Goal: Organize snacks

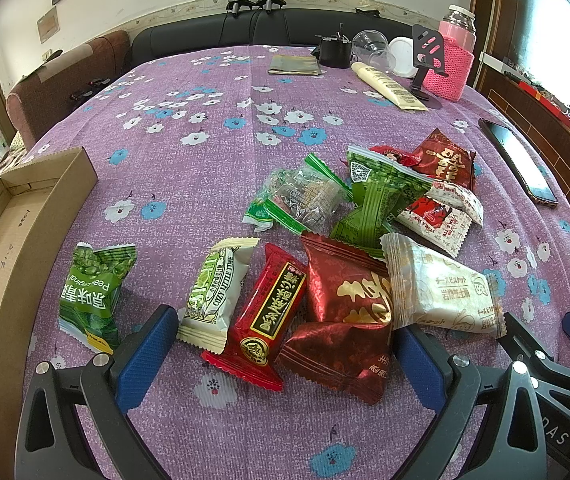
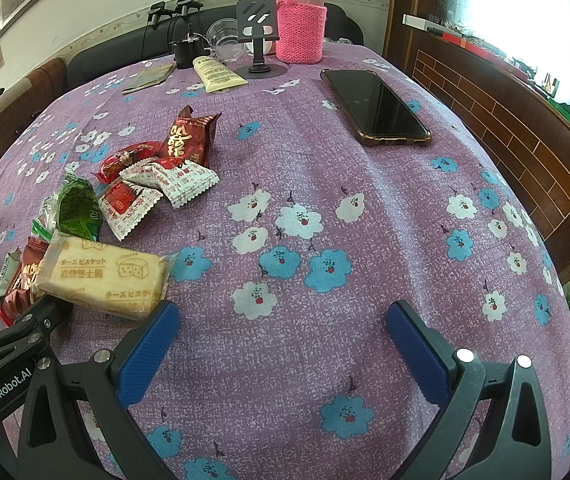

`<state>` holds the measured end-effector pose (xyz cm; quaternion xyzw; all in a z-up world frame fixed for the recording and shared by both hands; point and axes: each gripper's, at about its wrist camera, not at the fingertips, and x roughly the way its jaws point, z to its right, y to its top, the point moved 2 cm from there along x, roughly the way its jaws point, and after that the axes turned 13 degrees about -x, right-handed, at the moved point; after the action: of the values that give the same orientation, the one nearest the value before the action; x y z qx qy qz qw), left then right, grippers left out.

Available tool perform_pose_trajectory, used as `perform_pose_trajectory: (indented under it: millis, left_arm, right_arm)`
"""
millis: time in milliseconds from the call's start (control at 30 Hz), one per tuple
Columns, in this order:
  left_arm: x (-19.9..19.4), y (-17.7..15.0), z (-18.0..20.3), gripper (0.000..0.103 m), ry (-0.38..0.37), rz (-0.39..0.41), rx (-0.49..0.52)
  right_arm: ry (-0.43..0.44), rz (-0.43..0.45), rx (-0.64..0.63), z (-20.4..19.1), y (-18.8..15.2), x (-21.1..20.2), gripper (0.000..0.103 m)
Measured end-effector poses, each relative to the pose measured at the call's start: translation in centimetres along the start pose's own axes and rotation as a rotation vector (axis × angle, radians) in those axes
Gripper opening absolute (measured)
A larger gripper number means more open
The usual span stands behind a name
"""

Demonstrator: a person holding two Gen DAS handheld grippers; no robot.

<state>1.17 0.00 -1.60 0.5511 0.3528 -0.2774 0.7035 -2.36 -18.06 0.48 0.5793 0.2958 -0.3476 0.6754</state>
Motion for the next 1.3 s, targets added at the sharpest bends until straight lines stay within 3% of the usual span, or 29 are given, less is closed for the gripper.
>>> perform_pose_trajectory:
  millis: [1300]
  left_arm:
    - [0.0,0.04,-0.1,0.103,-0.001,-0.001,-0.002]
  right_arm:
    - [0.019,-0.026,-0.015,-0.15,-0.02,-0.03,0.103]
